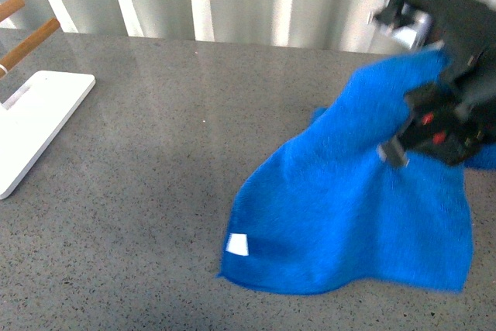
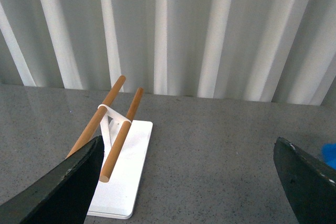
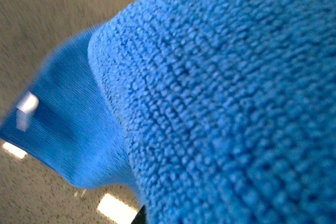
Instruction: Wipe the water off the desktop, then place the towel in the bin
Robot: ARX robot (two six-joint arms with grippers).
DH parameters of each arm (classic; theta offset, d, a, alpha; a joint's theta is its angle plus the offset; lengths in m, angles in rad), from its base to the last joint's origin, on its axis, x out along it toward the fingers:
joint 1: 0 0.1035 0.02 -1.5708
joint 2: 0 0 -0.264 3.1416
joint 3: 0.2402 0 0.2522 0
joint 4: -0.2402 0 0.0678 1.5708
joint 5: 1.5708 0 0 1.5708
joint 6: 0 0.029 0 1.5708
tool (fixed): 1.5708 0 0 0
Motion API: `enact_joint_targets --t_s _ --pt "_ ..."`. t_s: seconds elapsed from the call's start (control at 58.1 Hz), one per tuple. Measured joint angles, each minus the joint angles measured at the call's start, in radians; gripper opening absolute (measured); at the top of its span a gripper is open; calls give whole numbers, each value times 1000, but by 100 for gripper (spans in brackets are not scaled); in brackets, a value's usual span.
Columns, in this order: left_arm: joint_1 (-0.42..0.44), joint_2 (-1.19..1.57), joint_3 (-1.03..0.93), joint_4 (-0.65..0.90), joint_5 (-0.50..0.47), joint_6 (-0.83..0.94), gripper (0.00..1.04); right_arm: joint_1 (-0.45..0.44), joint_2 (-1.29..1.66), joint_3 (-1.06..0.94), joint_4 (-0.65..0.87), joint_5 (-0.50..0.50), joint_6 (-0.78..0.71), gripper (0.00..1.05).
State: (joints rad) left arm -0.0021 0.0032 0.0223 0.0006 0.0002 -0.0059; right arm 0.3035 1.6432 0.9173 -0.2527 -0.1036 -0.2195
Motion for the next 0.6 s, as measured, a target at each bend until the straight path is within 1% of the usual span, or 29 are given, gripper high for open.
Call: enact_joint_targets --t_s 0.086,0.189,0.275,0.327,0.378,0.413,0.43,0.447,0.464,0.482,0.516,0.602 --pt "0 0 0 0 0 0 98 -19 -59 76 -11 -31 -24 3" --pt "0 0 0 0 0 0 98 -39 -90 176 -18 -34 -36 3" --pt "0 0 0 0 0 0 98 -63 -97 271 -23 13 -39 3" --pt "0 0 0 0 0 0 98 -85 -95 341 -45 80 -34 3" --pt "0 0 0 0 0 0 98 -111 -91 415 -79 211 -39 3" --pt "0 0 0 0 0 0 98 -120 -90 437 -90 255 -37 3" --pt "0 0 0 0 0 0 98 -128 -90 452 -92 298 -37 3" --pt "0 0 0 0 0 0 98 -131 -90 458 -92 307 -39 3" --pt "0 0 0 0 0 0 98 -138 -91 468 -92 359 -42 3" --pt "0 0 0 0 0 0 98 -142 -92 473 -94 380 -43 3" --pt "0 0 0 0 0 0 98 -156 -98 489 -114 459 -43 3" --pt "0 0 0 0 0 0 98 -179 -126 489 -157 573 -45 3"
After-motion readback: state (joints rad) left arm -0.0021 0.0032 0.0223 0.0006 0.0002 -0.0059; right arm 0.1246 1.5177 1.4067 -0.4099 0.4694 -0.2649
